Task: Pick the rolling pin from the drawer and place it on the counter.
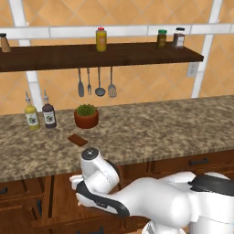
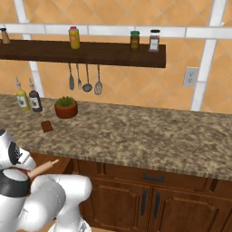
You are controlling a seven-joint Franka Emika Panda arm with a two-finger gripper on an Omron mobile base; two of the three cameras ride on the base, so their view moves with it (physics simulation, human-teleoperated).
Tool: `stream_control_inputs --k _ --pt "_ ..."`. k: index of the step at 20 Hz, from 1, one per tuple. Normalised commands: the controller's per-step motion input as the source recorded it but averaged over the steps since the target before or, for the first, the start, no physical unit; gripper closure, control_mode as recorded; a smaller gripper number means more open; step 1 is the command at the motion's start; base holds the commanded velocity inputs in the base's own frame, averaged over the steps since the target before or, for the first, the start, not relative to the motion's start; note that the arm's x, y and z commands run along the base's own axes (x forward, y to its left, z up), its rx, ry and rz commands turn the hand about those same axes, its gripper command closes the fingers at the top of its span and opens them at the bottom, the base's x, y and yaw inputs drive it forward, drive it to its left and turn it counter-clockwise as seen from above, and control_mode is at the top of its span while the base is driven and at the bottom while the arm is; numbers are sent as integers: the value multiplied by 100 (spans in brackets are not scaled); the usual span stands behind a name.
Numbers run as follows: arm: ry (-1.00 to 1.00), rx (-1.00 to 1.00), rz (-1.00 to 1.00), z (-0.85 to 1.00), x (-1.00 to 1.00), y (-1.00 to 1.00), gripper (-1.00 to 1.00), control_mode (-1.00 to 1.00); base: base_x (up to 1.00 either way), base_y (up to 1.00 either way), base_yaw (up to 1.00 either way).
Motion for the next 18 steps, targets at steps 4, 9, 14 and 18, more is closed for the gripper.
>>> stream_control_inputs --k 4,9,14,18 --pt "0 -1 0 -29 6 4 -100 -100 0 0 0" --pt "0 -2 0 -41 3 0 -100 -100 0 0 0" --pt "-3 -3 0 -51 7 0 -100 -100 0 0 0" --pt "0 -2 0 -13 33 3 -100 -100 0 0 0"
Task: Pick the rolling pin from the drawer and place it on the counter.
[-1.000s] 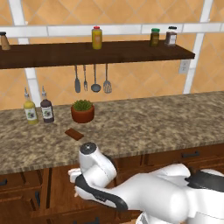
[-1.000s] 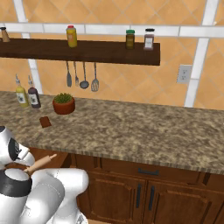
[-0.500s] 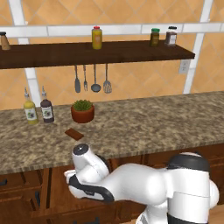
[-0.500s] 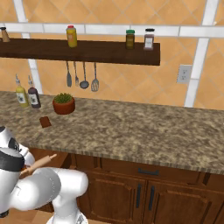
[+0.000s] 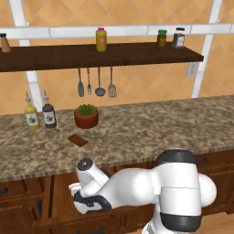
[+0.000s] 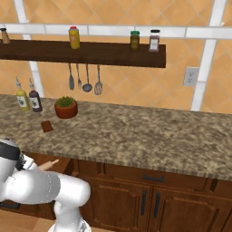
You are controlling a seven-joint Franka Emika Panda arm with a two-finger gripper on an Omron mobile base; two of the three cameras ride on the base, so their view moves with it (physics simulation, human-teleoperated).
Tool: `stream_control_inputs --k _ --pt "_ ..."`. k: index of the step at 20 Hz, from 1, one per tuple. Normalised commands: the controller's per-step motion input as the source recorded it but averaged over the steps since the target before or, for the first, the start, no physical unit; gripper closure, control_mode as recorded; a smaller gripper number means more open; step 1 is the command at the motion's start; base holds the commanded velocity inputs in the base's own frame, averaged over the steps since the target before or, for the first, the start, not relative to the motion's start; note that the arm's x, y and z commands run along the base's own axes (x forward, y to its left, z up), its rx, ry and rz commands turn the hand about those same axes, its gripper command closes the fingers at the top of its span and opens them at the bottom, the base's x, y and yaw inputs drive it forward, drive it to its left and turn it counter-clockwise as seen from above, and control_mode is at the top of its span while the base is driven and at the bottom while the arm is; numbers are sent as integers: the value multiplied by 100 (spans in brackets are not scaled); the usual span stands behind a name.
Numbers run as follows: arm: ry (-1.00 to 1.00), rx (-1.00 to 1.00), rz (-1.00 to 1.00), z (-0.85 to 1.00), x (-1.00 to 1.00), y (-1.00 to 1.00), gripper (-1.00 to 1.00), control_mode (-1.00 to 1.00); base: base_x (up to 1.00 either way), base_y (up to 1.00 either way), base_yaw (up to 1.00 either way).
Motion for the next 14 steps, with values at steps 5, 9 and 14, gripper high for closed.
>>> stream_control_inputs --k 5,9,14 --pt "0 0 0 -2 42 5 -100 -100 0 0 0" --pt "0 0 0 -26 30 17 -100 -100 0 0 0" --pt "0 0 0 -27 24 29 -100 -100 0 0 0"
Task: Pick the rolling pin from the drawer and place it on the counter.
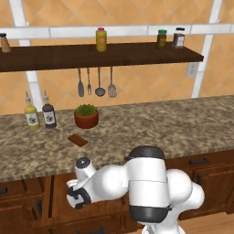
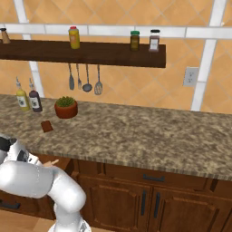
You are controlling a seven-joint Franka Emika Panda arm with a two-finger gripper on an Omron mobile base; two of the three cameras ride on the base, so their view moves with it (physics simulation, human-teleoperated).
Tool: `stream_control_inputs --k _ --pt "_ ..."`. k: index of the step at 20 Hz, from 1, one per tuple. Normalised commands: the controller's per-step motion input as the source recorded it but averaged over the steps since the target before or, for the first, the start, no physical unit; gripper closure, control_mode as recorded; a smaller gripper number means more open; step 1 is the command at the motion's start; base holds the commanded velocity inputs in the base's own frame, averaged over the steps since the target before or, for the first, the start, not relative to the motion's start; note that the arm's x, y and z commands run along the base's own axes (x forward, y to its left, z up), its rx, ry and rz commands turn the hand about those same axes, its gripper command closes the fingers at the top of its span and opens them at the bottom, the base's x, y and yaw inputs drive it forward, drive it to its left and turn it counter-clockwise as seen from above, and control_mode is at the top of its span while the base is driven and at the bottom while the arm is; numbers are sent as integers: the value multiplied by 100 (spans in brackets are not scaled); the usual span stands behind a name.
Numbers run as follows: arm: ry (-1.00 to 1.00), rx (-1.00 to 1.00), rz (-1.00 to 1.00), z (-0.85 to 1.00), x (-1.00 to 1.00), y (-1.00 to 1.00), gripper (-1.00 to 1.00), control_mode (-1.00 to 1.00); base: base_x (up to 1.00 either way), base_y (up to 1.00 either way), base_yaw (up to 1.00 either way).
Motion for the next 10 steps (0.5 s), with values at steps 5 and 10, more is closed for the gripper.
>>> stream_control_inputs --k 5,10 --pt "0 0 0 -26 18 35 -100 -100 0 0 0" --pt "0 0 0 -29 9 26 -100 -100 0 0 0"
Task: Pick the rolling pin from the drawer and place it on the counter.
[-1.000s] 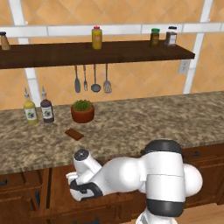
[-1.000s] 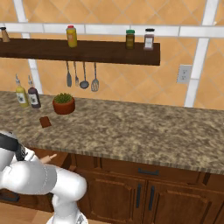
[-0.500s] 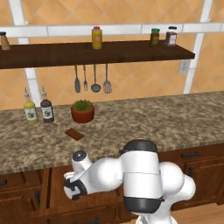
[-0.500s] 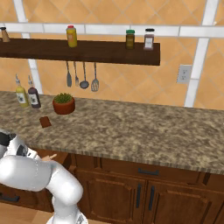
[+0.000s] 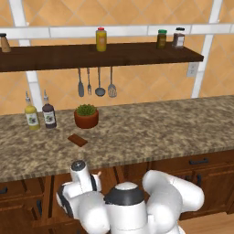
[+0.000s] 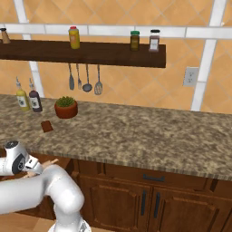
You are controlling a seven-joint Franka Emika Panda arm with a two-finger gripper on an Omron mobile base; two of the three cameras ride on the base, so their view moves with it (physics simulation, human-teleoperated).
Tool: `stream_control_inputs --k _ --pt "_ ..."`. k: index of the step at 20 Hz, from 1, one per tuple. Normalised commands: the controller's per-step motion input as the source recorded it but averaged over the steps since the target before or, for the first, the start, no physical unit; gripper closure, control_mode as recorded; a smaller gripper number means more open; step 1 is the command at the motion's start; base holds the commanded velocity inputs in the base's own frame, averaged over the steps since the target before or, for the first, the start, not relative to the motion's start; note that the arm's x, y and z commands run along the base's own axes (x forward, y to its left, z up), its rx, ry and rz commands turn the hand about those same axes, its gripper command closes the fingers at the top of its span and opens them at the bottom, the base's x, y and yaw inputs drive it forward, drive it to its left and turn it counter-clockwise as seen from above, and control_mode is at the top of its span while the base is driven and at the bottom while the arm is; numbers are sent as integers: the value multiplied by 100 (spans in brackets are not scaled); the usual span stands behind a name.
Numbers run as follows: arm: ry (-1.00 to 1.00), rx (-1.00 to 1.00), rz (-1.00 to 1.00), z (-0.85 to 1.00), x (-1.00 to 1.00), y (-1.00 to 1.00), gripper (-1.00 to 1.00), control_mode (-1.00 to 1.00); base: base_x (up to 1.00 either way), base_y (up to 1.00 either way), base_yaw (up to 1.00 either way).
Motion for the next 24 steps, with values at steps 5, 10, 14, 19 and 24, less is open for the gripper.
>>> stream_control_inputs --k 5,10,14,19,24 --pt "0 0 -3 -22 -16 2 -100 -100 0 0 0" --pt "0 1 -8 -17 -38 0 100 -100 0 0 0" --pt "0 0 -9 4 -32 0 100 -100 0 0 0" --pt "0 -6 -11 53 -37 9 100 -100 0 0 0" --pt "3 -4 -9 95 -16 5 100 -100 0 0 0"
